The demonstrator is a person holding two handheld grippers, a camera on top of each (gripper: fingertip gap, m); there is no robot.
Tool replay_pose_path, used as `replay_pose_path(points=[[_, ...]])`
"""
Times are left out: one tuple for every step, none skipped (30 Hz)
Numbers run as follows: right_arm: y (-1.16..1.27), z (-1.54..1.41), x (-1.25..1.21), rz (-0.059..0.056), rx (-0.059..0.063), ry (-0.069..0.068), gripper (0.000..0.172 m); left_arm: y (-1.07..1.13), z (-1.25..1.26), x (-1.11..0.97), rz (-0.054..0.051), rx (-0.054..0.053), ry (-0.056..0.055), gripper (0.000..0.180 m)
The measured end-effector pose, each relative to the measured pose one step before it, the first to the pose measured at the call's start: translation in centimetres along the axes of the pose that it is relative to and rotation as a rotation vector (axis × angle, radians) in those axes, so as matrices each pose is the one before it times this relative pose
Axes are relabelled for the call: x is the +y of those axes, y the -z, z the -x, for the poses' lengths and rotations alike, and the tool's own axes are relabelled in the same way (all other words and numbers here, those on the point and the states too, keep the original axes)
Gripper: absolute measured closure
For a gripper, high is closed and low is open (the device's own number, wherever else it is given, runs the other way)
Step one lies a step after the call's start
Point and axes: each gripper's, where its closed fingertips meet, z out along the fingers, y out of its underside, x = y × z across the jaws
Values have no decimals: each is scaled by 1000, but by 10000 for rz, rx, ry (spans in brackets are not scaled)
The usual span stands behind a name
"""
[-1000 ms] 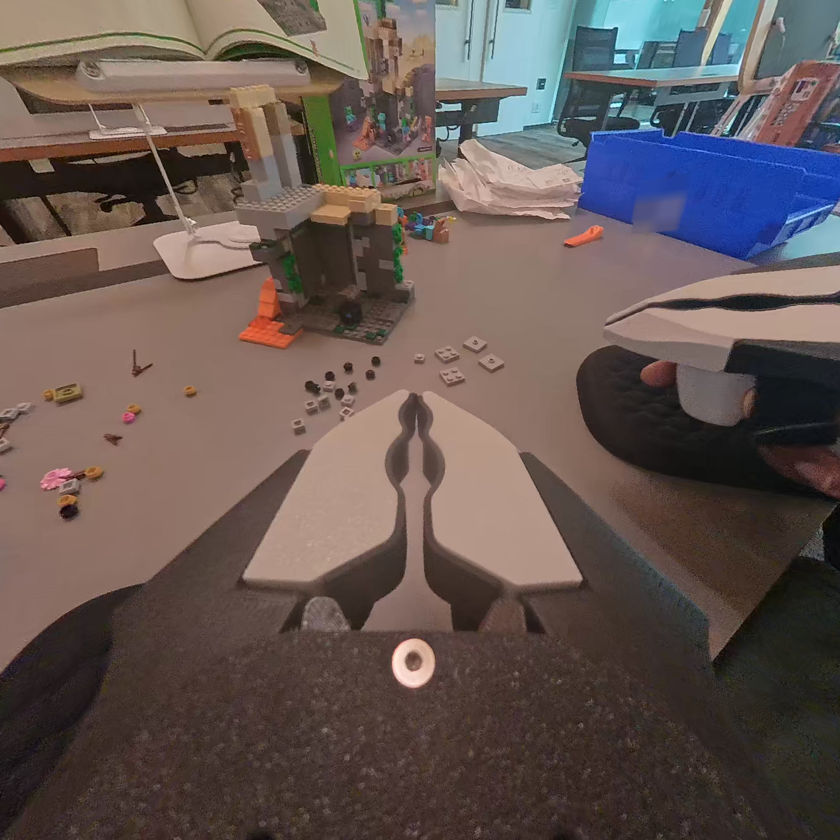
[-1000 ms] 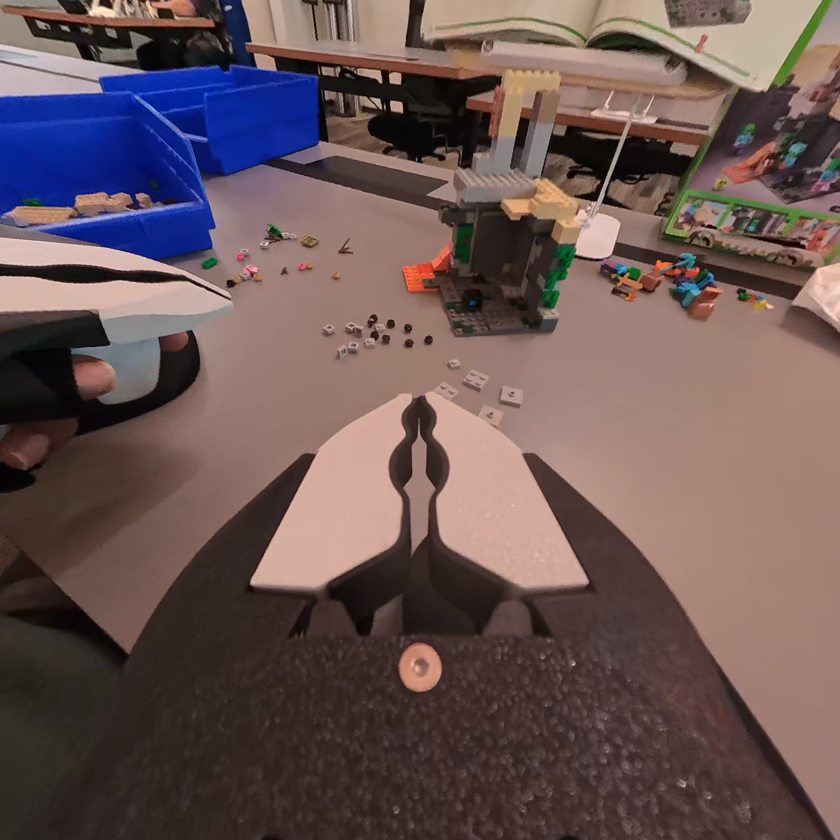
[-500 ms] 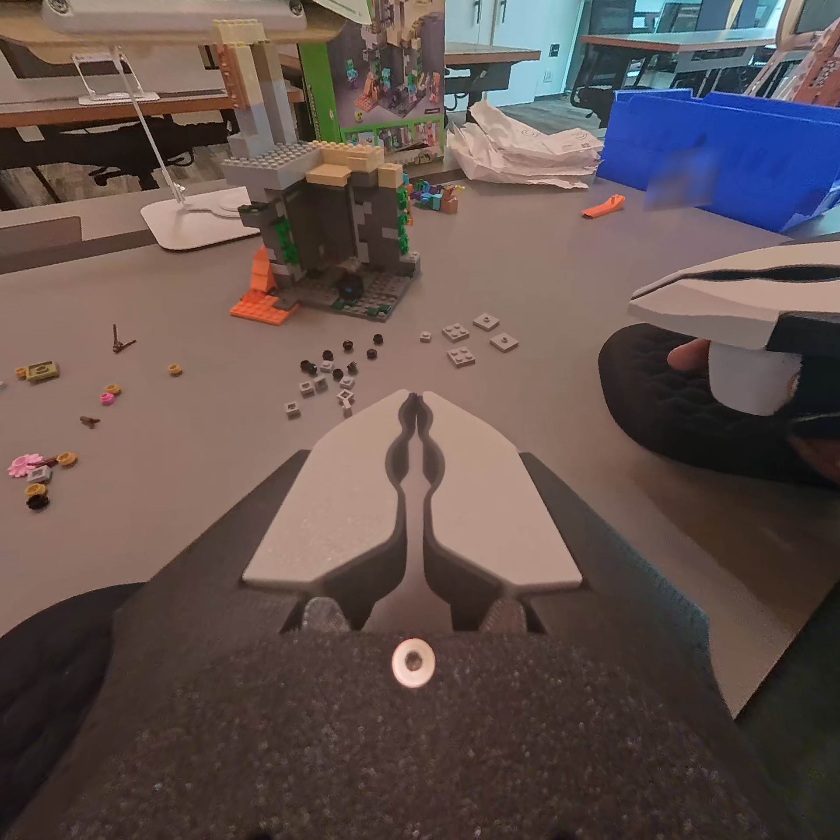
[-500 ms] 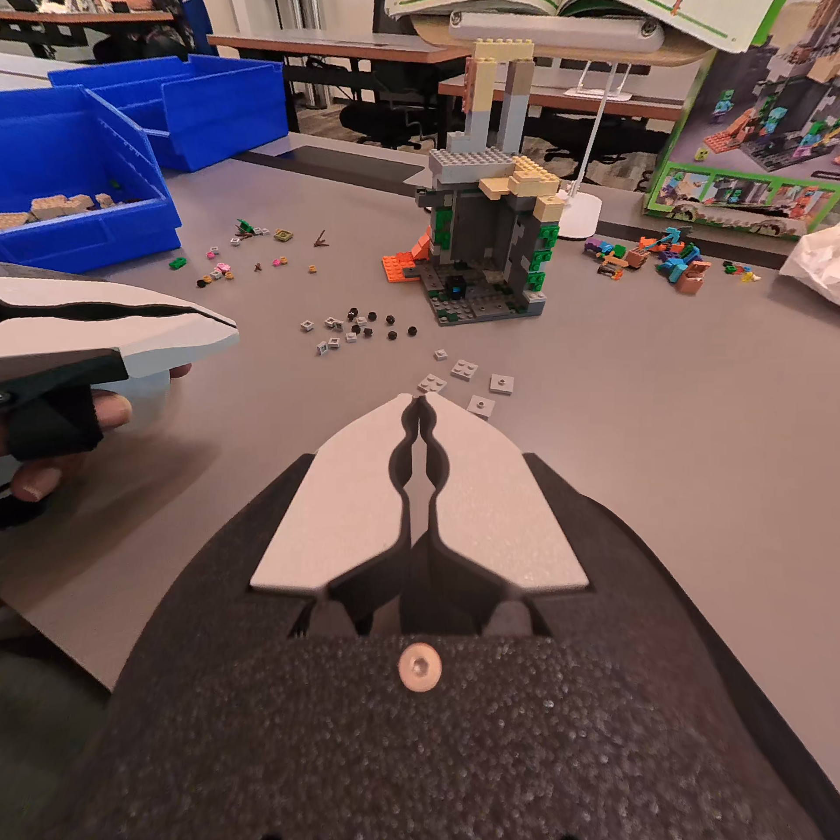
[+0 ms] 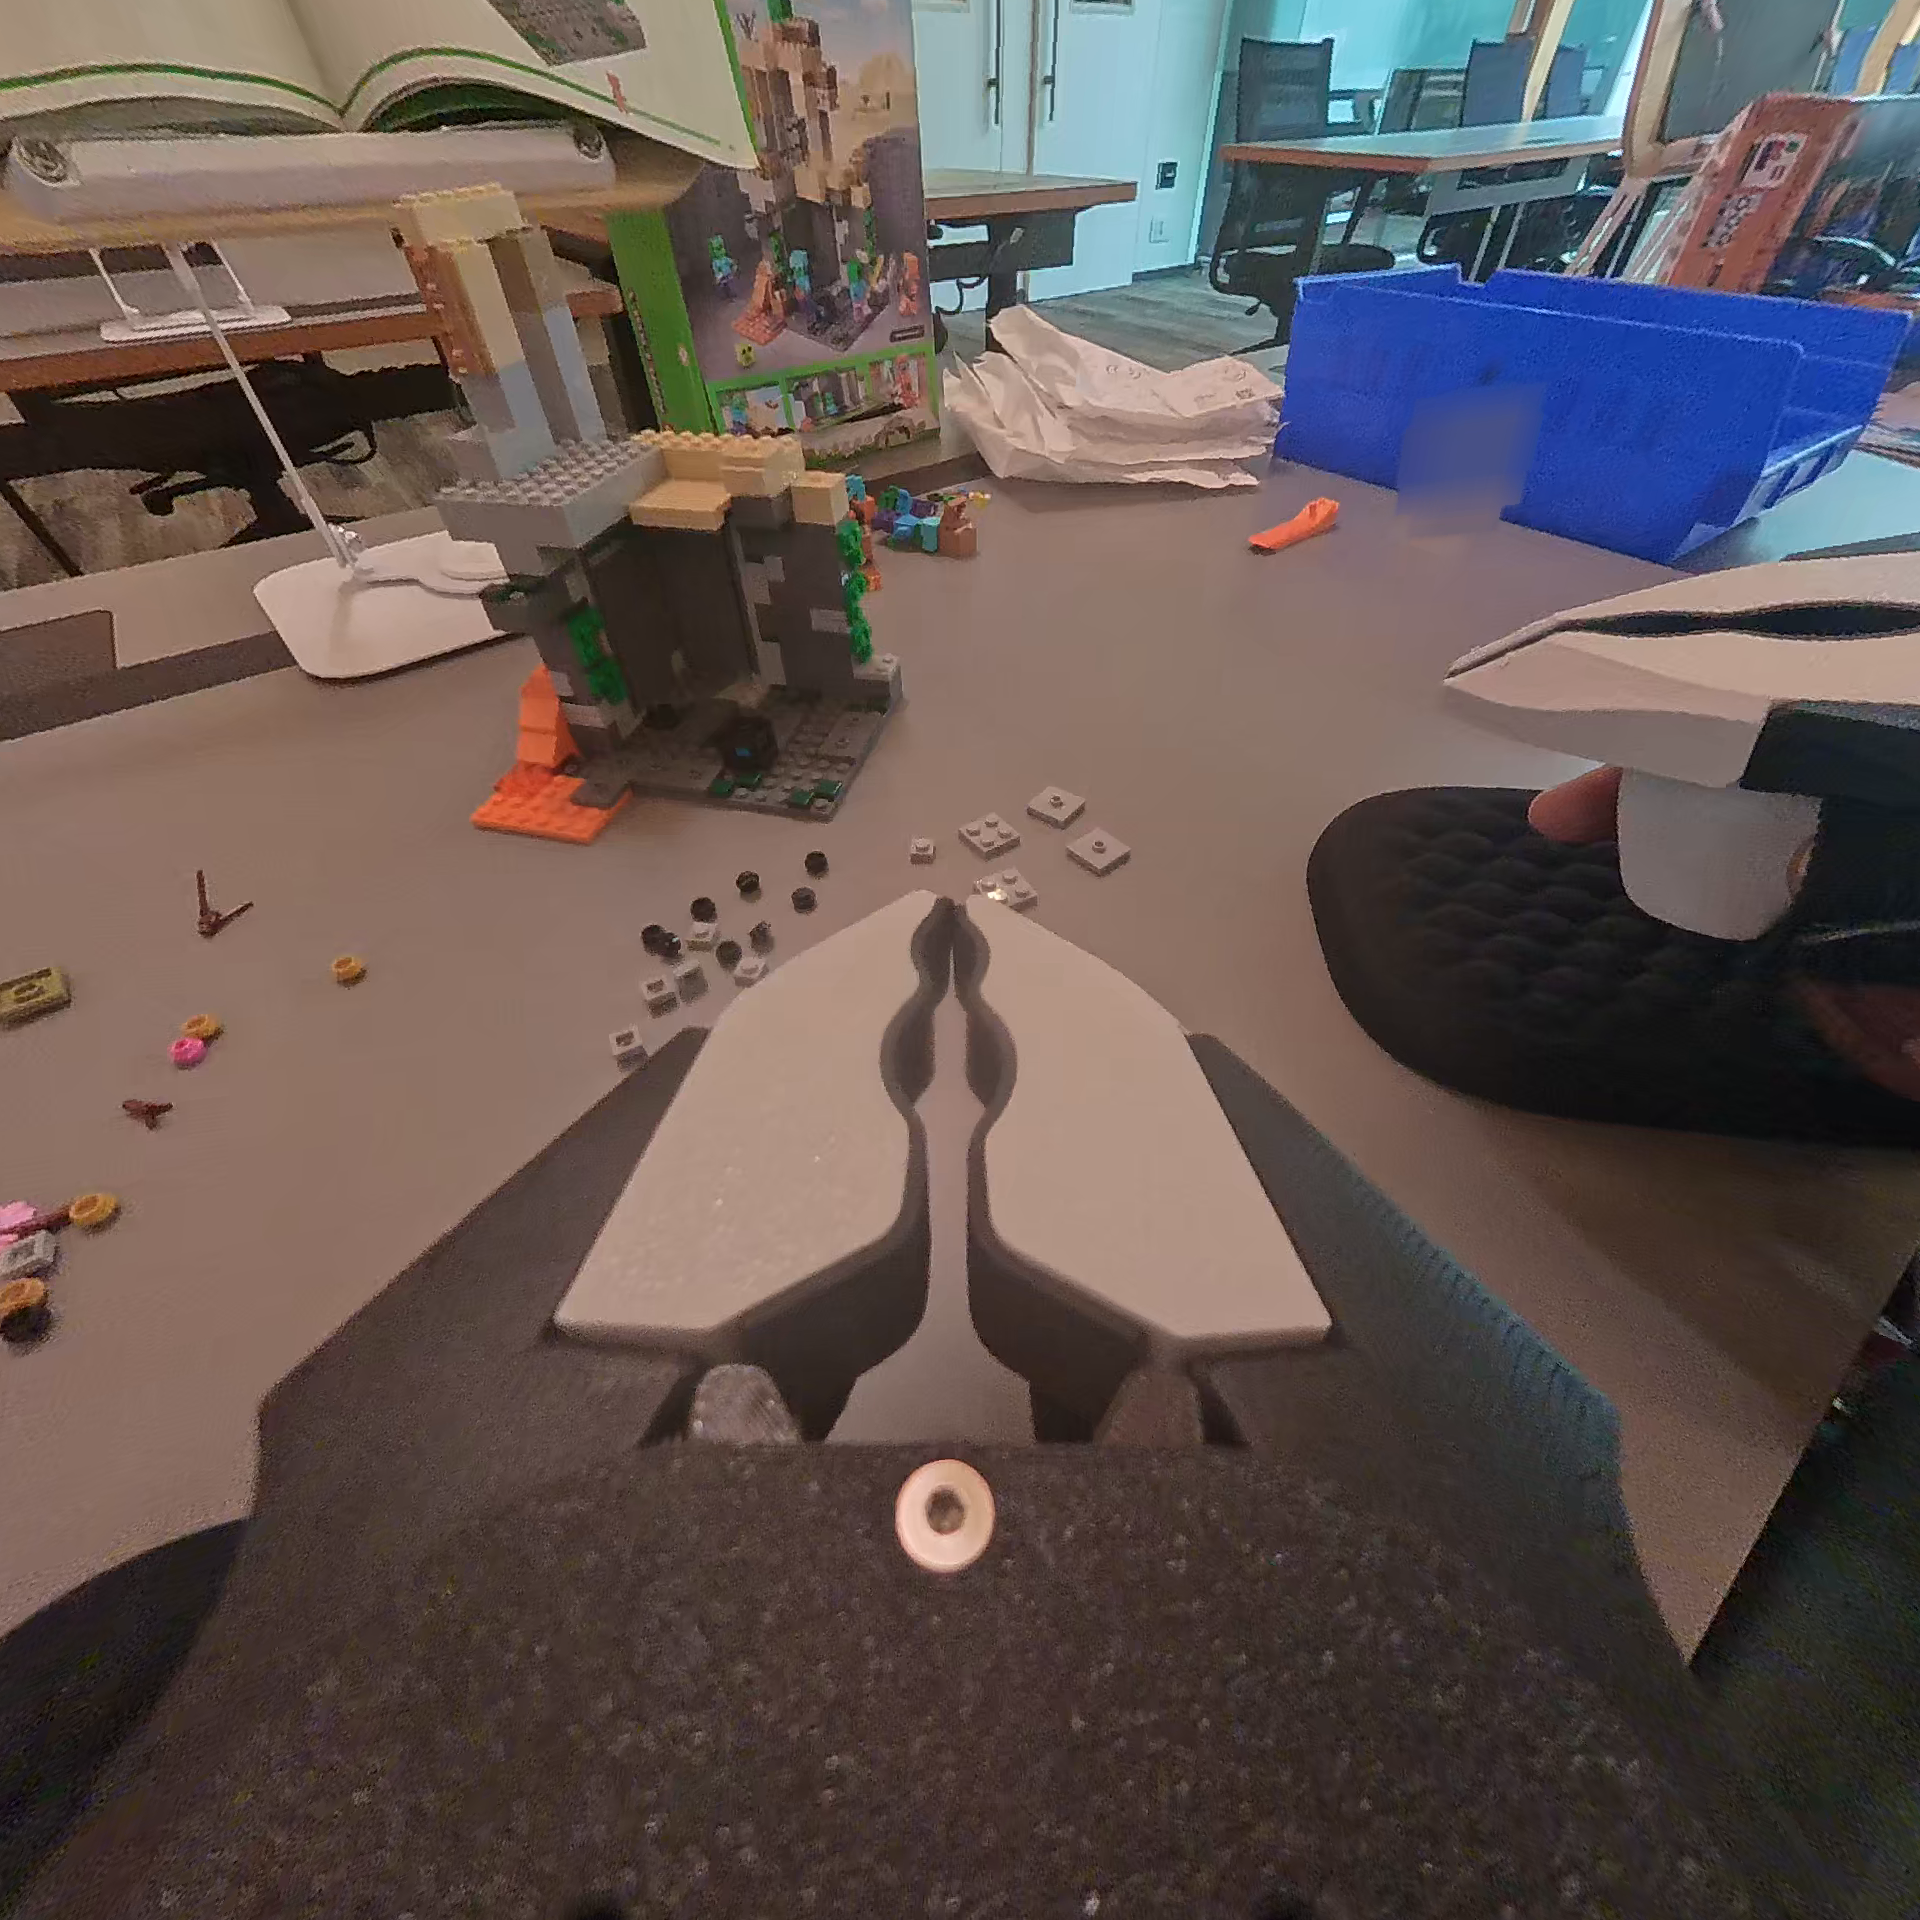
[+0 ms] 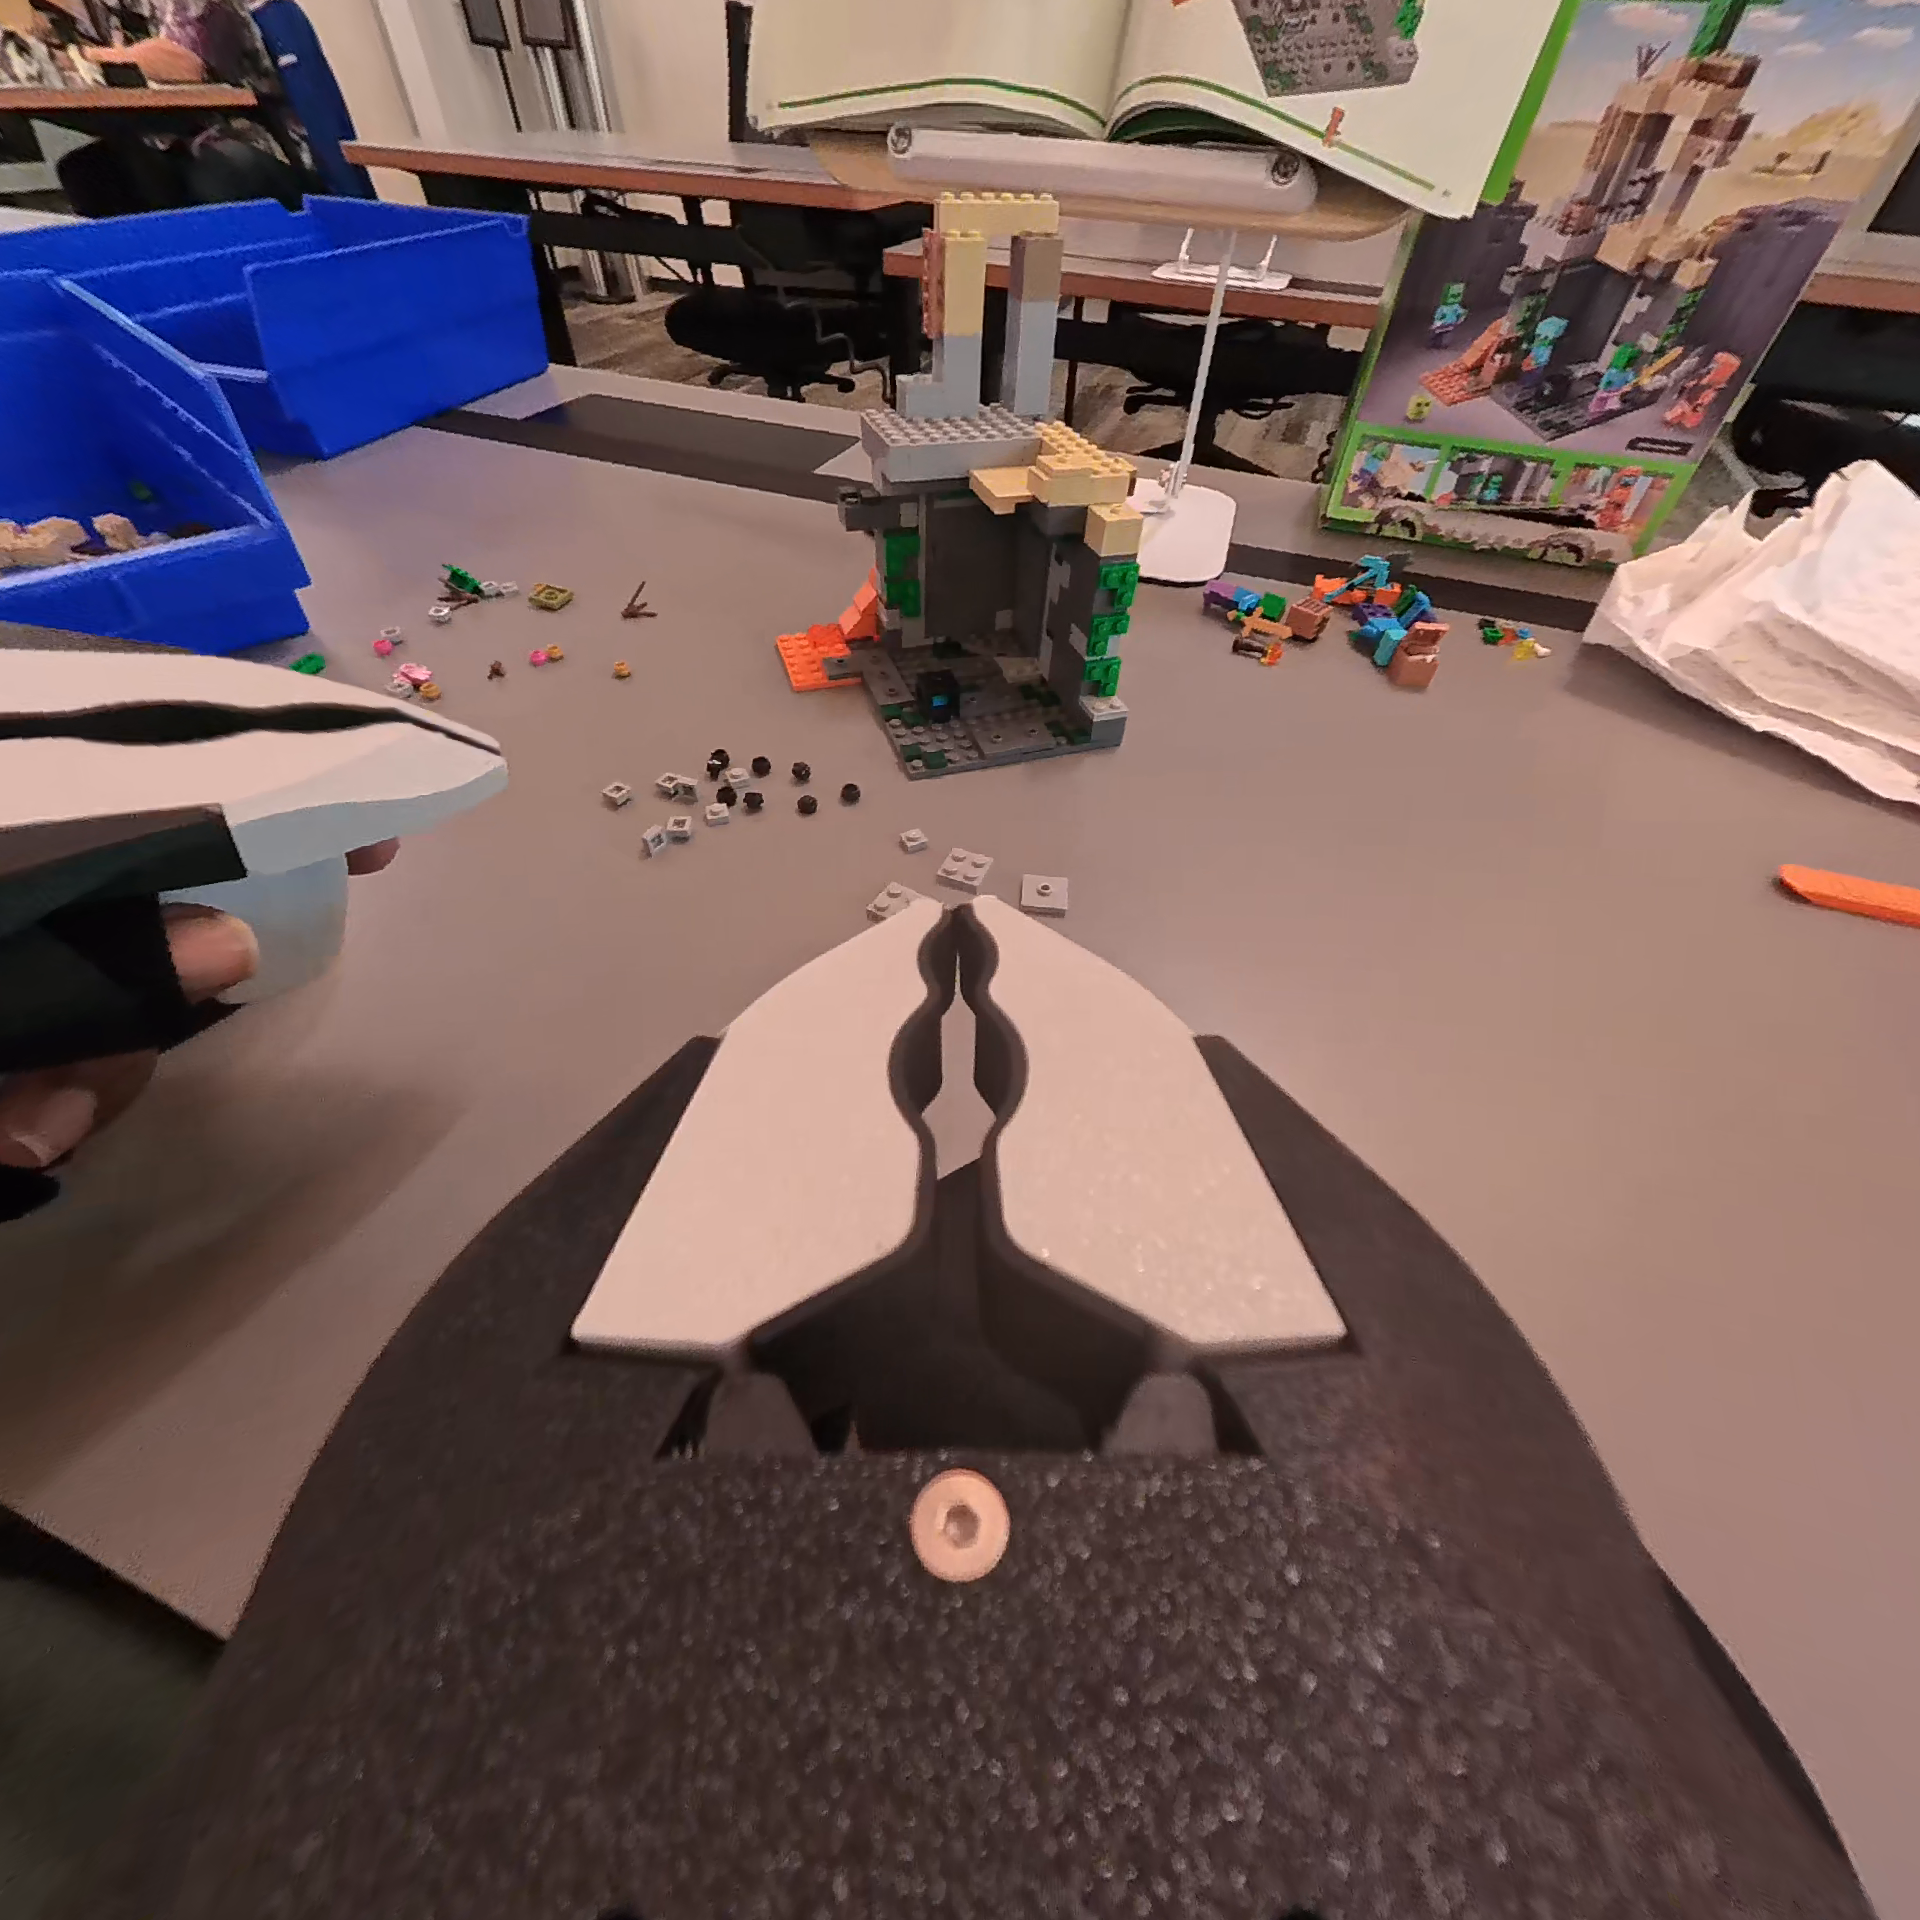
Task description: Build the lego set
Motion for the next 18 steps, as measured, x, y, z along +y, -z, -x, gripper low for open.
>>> replay_pose_path(points=[[-13,-59,-53,-15,65,3,172,-41,27,-128,-42,31,-8,180],[-13,-37,-62,-25,43,-15,172,-29,30,-108,-26,25,-21,180],[-18,-9,-99,-38,24,-20,172,-41,32,-97,-14,27,-22,180],[-32,-28,-72,-11,35,0,172,-23,65,-121,-21,21,-23,180],[-28,-42,-122,-19,32,23,172,-30,113,-171,-38,-7,-18,180],[-22,-57,-171,-46,39,24,172,-10,137,-229,-57,-11,0,180],[-24,-60,-216,-49,32,36,172,-13,115,-260,-57,3,16,180],[-23,-57,-251,-53,31,42,172,-20,111,-299,-80,-3,23,180],[-44,-27,-252,-50,12,39,172,1,99,-329,-92,7,26,180],[-37,12,-275,-63,-18,17,172,-3,110,-272,-60,-3,34,180],[-46,47,-285,-70,-33,6,172,-6,132,-268,-55,-22,7,180],[-71,42,-273,-62,-25,31,172,-2,161,-273,-59,-39,-13,180],[-105,15,-277,-60,-8,51,172,11,165,-301,-61,-30,8,180],[-117,21,-296,-66,-18,54,172,-18,118,-288,-36,11,52,180],[-151,40,-304,-67,-35,56,172,-47,104,-277,-22,31,78,180],[-161,40,-314,-58,-39,50,172,-78,140,-299,-44,9,61,180],[-136,16,-337,-75,-29,36,172,-131,214,-267,-43,-41,10,180],[-135,-17,-339,-87,-5,29,172,-193,273,-161,-6,-76,-32,180]])
